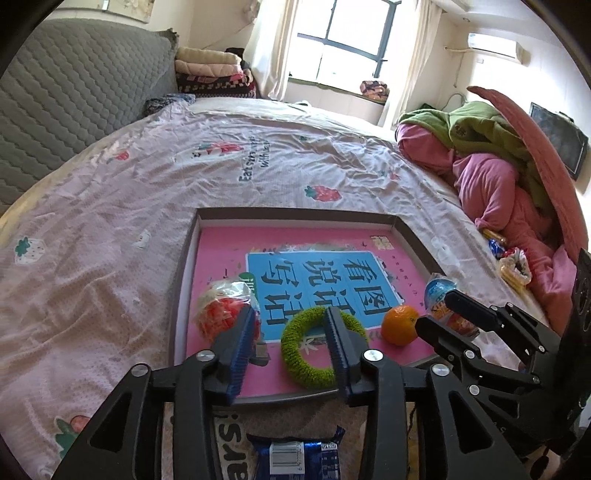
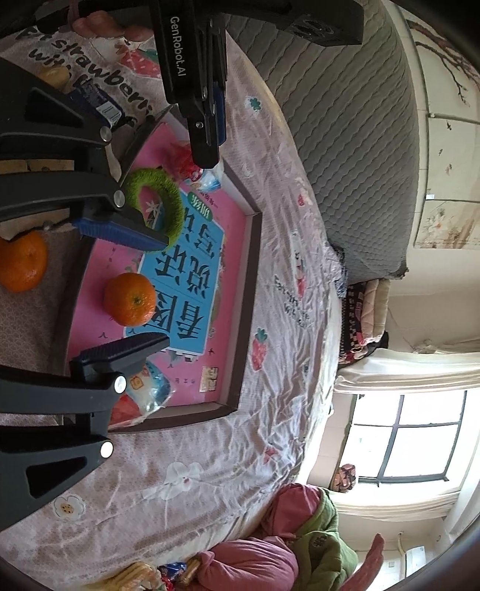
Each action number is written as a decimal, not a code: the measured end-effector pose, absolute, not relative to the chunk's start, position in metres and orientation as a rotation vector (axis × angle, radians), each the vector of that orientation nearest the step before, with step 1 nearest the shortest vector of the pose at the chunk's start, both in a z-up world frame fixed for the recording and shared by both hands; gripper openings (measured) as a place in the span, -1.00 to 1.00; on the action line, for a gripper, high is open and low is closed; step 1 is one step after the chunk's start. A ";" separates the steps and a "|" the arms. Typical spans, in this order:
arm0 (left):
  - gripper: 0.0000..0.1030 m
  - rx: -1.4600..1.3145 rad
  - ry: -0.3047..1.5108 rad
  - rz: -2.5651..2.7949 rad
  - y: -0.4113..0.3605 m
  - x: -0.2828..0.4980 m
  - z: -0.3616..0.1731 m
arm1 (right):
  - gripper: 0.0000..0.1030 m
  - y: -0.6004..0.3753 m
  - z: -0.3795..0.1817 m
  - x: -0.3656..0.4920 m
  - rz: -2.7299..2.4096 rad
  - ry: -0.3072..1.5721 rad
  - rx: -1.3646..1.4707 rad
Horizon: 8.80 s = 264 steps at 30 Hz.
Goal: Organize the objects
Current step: 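Lower the green ring and orange into the grey tray and open both grippers, then withdraw both open grippers back from the tray, then grasp the beige mesh bag with the right gripper while the left gripper moves toward the walnut, then lift the mesh bag with the right gripper while the left gripper closes on the walnut, then lift the walnut with the left gripper while the right gripper holds the bag raised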
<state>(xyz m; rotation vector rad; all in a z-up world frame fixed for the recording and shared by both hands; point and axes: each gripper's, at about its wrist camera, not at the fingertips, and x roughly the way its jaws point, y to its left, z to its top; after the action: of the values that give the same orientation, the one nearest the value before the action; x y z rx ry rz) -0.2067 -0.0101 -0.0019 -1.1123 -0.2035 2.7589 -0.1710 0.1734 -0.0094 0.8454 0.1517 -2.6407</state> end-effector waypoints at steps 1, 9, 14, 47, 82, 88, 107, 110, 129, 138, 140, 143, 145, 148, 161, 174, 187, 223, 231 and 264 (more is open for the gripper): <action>-0.09 -1.107 -0.205 2.762 -0.011 -0.204 0.000 | -0.07 0.173 -0.008 -0.170 -2.643 0.152 0.840; 0.07 -1.065 -0.181 2.806 -0.015 -0.191 0.012 | 0.05 0.175 0.002 -0.162 -2.659 0.138 0.800; 0.08 -1.058 -0.165 2.822 -0.017 -0.187 0.015 | 0.05 0.176 0.005 -0.159 -2.668 0.134 0.799; 0.10 -1.004 -0.097 2.894 -0.011 -0.142 0.022 | 0.19 0.179 0.018 -0.127 -2.666 0.107 0.732; 0.10 -1.004 -0.032 2.919 -0.016 -0.082 0.029 | 0.23 0.181 0.015 -0.076 -2.656 0.117 0.732; 0.10 -1.018 -0.035 2.920 -0.021 -0.076 0.028 | 0.23 0.179 0.012 -0.073 -2.652 0.129 0.744; 0.10 -1.069 -0.036 2.902 -0.027 -0.068 0.018 | 0.23 0.177 0.003 -0.071 -2.645 0.150 0.797; 0.10 -1.080 -0.040 2.895 -0.027 -0.068 0.016 | 0.23 0.177 0.002 -0.071 -2.644 0.149 0.802; 0.10 -1.179 -0.018 2.839 -0.019 -0.069 -0.008 | 0.23 0.174 -0.011 -0.075 -2.624 0.164 0.865; 0.10 -1.229 0.016 2.799 -0.014 -0.066 -0.022 | 0.23 0.174 -0.020 -0.080 -2.612 0.161 0.912; 0.10 -1.238 0.027 2.789 -0.013 -0.064 -0.025 | 0.23 0.174 -0.023 -0.080 -2.607 0.168 0.919; 0.10 -1.255 0.015 2.768 -0.012 -0.063 -0.029 | 0.23 0.172 -0.025 -0.081 -2.600 0.173 0.925; 0.10 -1.266 0.023 2.761 -0.011 -0.060 -0.032 | 0.23 0.171 -0.026 -0.083 -2.592 0.170 0.929; 0.10 -1.279 0.031 2.751 -0.011 -0.058 -0.036 | 0.23 0.169 -0.029 -0.086 -2.579 0.170 0.940; 0.10 -1.319 0.033 2.724 -0.011 -0.059 -0.048 | -0.05 0.152 -0.036 -0.086 -2.515 0.230 0.932; 0.10 -1.346 0.004 2.698 -0.013 -0.064 -0.057 | -0.36 0.142 -0.041 -0.078 -2.346 0.166 0.957; -0.31 -1.322 -0.046 2.659 -0.012 -0.065 -0.068 | -0.67 0.147 -0.039 -0.074 -2.344 0.148 0.945; -0.31 -1.138 -0.014 2.747 -0.004 -0.059 -0.033 | -0.68 0.163 -0.013 -0.070 -2.382 0.056 0.827; -0.31 -1.113 -0.008 2.772 0.003 -0.061 -0.019 | -0.68 0.166 -0.005 -0.067 -2.397 0.053 0.789; -0.31 -0.999 -0.052 2.791 0.011 -0.094 0.011 | -0.68 0.193 0.020 -0.063 -2.496 -0.051 0.636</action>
<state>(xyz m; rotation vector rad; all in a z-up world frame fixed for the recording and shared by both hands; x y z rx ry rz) -0.0935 0.0106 0.0108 -0.9987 -0.0517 2.7915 -0.0629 0.1926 0.0198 0.6364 -0.0509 -2.4956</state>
